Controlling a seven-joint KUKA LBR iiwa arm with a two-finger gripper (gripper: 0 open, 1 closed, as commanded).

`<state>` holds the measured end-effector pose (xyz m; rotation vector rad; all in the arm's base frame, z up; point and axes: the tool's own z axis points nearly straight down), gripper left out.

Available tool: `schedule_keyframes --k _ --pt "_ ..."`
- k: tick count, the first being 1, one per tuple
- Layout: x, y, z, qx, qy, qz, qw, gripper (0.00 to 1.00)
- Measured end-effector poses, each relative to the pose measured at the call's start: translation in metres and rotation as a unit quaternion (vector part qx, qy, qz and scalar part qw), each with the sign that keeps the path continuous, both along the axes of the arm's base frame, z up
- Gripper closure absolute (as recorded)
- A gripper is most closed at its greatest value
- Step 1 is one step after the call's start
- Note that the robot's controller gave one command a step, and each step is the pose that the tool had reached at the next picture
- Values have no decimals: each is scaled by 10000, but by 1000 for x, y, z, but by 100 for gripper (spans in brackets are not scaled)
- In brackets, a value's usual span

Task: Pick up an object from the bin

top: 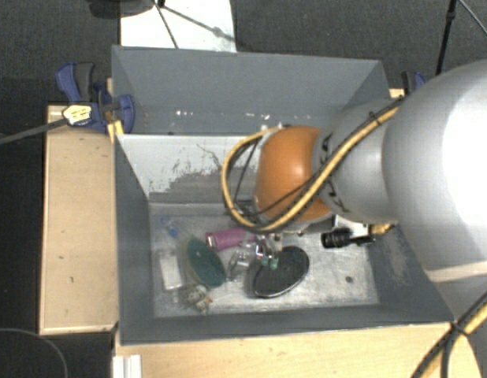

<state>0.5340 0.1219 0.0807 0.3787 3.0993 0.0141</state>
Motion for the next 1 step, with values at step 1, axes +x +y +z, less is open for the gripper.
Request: schedule_keyframes --k 1 --pt "2 -2 2 -5 -33 -30 10000 100"
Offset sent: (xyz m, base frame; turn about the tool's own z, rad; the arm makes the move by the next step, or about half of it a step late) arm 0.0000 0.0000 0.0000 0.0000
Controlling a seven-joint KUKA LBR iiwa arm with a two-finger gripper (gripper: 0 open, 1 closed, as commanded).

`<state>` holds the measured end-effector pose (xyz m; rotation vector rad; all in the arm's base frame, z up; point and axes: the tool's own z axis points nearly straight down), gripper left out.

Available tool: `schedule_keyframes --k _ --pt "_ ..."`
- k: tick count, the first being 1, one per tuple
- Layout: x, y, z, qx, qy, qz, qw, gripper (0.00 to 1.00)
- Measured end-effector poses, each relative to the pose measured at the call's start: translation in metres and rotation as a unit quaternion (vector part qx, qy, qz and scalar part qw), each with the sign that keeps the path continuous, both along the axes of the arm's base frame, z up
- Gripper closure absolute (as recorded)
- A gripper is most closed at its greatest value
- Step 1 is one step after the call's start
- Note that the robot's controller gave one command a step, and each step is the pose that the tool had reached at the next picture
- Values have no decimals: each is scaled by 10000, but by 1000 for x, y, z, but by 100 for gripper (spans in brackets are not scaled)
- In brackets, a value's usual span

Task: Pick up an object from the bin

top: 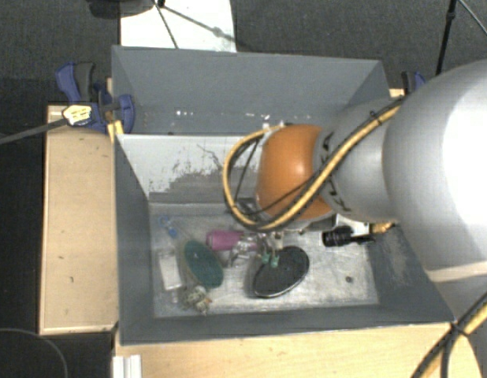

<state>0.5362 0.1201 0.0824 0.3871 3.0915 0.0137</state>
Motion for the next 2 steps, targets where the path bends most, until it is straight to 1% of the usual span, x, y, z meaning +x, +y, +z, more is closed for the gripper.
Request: schedule_keyframes --k 1,2 --pt "-4 10 64 -14 100 -53 9999 100" --pt "-7 21 181 -13 92 34 10000 100"
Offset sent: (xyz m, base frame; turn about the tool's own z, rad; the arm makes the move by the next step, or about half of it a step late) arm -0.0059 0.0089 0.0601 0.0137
